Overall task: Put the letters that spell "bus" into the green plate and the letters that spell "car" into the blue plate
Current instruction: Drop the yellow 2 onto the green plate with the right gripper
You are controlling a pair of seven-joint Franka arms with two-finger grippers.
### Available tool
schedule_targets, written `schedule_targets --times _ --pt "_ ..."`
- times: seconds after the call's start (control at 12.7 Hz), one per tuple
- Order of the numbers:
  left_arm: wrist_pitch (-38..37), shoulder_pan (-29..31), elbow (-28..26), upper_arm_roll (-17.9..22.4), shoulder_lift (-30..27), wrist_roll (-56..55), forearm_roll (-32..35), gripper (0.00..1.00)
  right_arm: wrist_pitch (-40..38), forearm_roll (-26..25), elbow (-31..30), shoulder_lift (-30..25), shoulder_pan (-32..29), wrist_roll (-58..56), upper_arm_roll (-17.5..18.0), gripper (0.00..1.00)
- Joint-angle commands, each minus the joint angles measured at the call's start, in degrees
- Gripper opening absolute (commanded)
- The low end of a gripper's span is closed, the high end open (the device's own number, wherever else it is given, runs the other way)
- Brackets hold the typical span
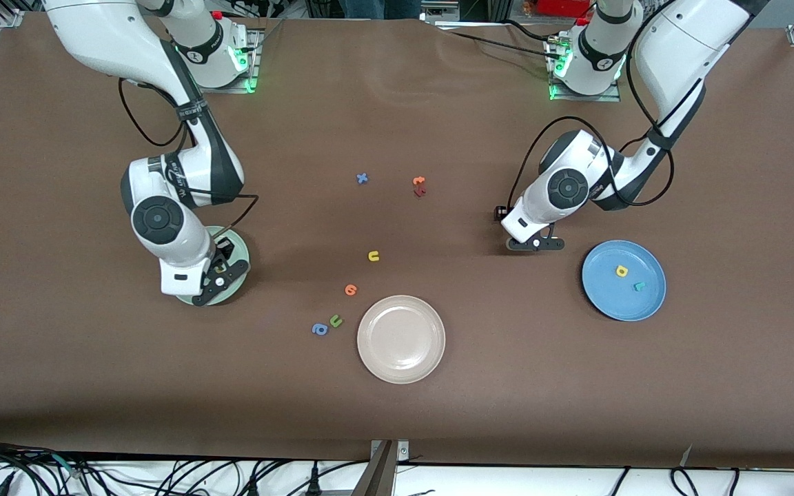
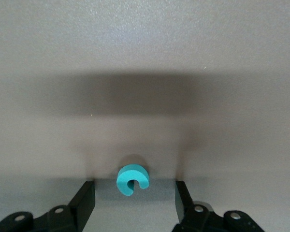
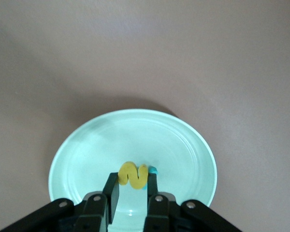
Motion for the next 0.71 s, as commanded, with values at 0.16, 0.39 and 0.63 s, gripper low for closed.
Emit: schedule_targets --times 0.16,0.39,0.63 --pt "0.47 0.55 -0.7 -0.17 -2.01 -1.39 0.45 0.37 3.39 0.77 -3.44 -0.61 0.57 -1.99 -0.98 0.58" --pt "1.26 0.56 -0.17 -0.17 -1.48 -1.56 0.37 0.39 2.78 1.13 -3.35 -0.79 0.57 -1.29 -0.98 0.69" --pt "2.92 0.56 -0.25 -0.08 -0.52 -1.47 0.37 0.4 2.69 2.17 -3.35 -1.23 0.57 1.94 -0.63 0.69"
